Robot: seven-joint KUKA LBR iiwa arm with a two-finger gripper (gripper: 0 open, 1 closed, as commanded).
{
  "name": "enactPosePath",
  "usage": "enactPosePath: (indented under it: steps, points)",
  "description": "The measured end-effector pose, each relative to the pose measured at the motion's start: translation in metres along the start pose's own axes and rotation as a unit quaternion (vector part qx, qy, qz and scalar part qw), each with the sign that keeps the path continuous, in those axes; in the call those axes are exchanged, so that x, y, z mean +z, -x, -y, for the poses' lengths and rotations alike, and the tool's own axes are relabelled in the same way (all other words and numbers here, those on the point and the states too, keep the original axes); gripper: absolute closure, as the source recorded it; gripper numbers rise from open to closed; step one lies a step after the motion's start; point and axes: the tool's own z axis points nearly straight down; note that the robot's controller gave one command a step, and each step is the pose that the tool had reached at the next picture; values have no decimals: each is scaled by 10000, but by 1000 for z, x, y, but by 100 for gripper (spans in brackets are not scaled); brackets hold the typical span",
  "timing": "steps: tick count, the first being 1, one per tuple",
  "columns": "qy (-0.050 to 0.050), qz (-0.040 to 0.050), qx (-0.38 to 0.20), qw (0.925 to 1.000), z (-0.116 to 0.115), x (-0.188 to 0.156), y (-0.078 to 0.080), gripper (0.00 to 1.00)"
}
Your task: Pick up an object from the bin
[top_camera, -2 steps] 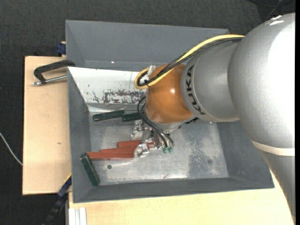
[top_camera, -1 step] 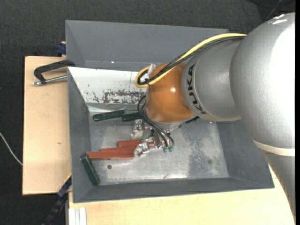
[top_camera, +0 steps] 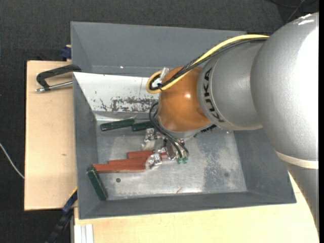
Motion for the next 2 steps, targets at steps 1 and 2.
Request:
enactPosePath:
  steps: [1,2]
  points:
    - [-1,-12,-3,10000,0,-12,0,100]
    - [0,7,-3,10000,0,-25,1,100]
